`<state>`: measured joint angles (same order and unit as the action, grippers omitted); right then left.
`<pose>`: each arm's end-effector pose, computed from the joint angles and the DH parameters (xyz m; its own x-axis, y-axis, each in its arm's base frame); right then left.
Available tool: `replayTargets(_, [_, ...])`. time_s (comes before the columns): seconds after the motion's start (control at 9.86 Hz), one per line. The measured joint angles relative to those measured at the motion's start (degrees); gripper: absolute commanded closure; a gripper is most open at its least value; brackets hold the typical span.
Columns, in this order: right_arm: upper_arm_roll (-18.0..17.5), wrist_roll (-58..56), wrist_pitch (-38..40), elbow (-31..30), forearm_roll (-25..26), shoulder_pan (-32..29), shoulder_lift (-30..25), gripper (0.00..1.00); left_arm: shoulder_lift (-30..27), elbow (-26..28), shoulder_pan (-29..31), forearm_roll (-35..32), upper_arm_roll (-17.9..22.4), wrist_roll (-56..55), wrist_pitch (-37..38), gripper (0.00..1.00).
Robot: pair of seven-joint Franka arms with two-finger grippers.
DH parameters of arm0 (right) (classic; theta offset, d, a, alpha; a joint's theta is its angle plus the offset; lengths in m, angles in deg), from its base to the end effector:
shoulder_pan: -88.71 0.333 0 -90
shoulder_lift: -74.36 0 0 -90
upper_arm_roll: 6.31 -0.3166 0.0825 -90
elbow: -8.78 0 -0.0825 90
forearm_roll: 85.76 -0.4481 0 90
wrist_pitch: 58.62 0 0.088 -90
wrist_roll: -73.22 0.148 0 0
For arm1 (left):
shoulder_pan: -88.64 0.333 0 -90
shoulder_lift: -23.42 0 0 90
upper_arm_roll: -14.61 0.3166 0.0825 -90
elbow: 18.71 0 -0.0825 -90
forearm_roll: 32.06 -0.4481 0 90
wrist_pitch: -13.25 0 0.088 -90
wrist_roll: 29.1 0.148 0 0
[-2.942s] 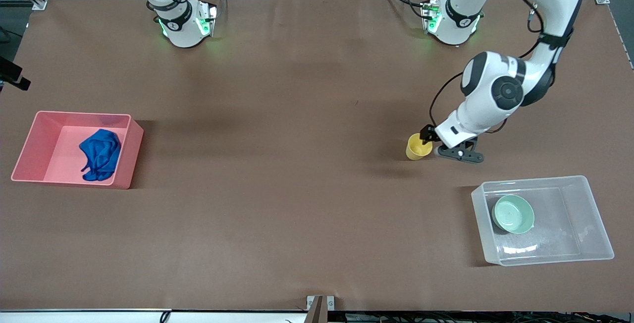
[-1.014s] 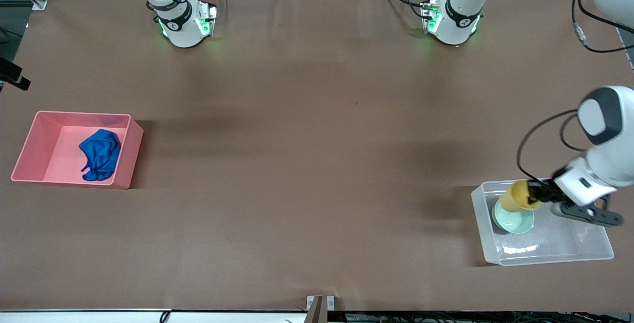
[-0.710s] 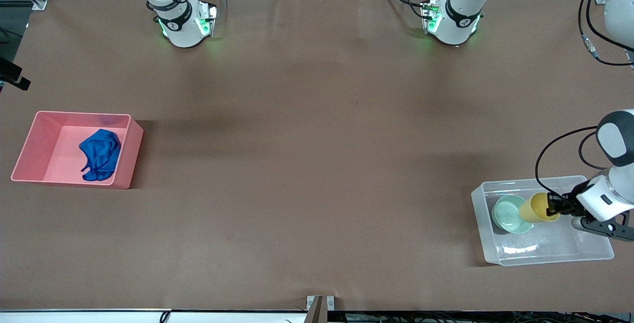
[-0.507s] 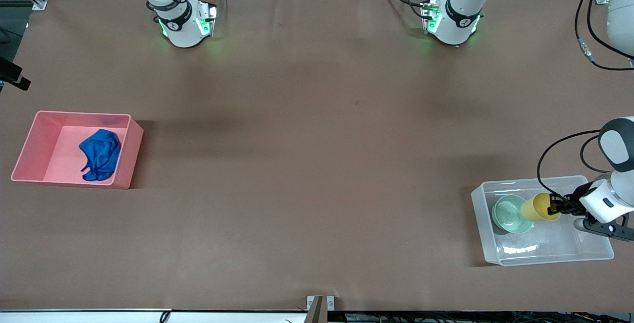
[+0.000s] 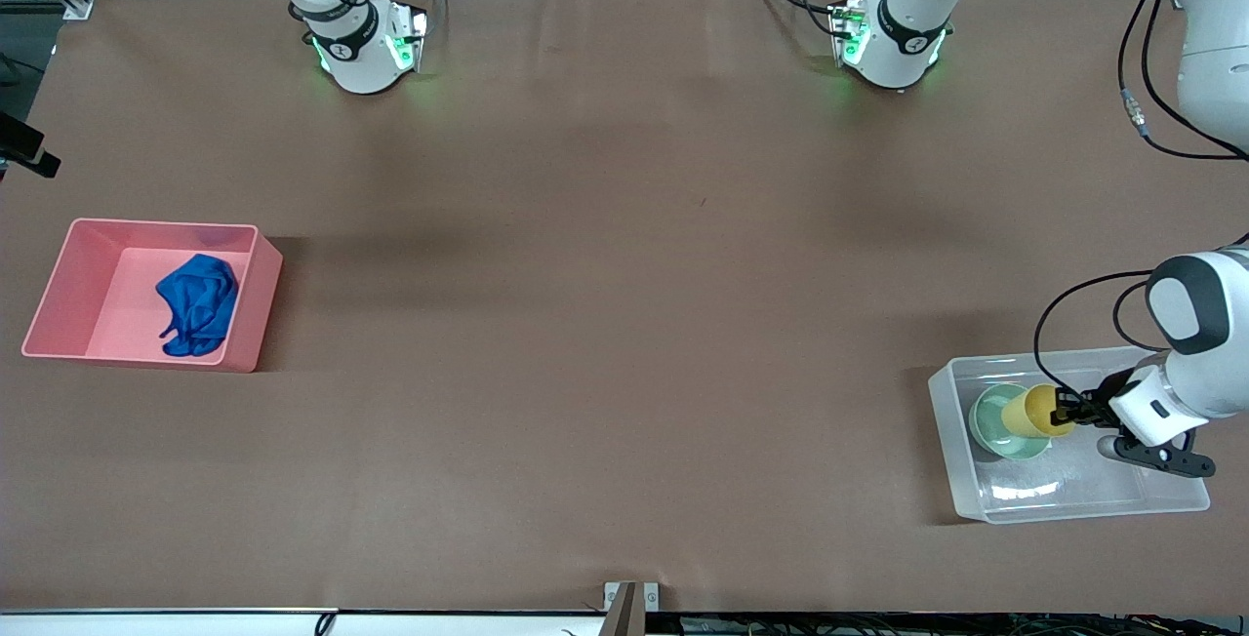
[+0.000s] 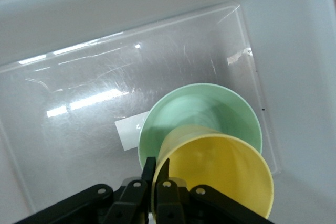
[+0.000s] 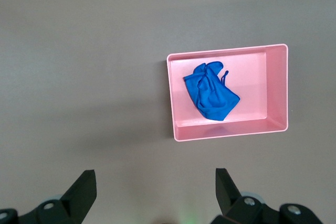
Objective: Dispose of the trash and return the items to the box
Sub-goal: 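Open the left gripper and release the yellow cup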
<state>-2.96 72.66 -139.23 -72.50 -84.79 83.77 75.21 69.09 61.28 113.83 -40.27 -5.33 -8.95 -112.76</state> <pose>0.5971 -0.0895 0.6412 0.9902 -0.1372 -0.0266 -0.1368 -0.9904 0.0174 0.7817 0.1226 0.1808 0.9689 -0.2296 0.0919 -0.2385 -0.9659 0.1010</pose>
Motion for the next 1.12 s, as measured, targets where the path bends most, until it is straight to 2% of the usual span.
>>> replayTargets(0.1, [0.01, 0.0, 0.02, 0.0, 0.0, -0.01, 0.0, 0.0, 0.73, 0.0, -0.1, 0.0, -0.05, -0.03, -0.79, 0.41])
replayTargets(0.2, [0.02, 0.0, 0.08, -0.04, 0.0, -0.02, 0.02, 0.0, 1.05, -0.04, -0.36, 0.0, -0.1, -0.22, -1.46, 0.01])
replayTargets(0.41, [0.02, -0.08, 0.06, -0.86, 0.0, -0.02, 0.18, 0.0, 0.55, -1.03, -0.43, -0.01, -0.75, -0.3, -2.07, 0.0])
replayTargets(0.61, [0.01, -0.14, -0.2, -1.19, 0.0, -0.01, 0.38, 0.0, -3.3, -1.85, -0.43, -0.08, -1.88, -0.28, -1.78, 0.0])
replayTargets(0.81, [0.01, -0.15, -0.32, -1.21, 0.0, 0.0, 0.42, 0.0, -11.15, -0.52, -0.55, -0.08, -3.88, -1.5, 3.28, 0.0])
replayTargets(1.12, [-0.08, -0.18, -0.45, -1.23, 0.0, 0.07, 0.45, 0.0, -26.33, 8.62, -0.8, -0.08, -6.24, -7.4, 8.96, 0.0])
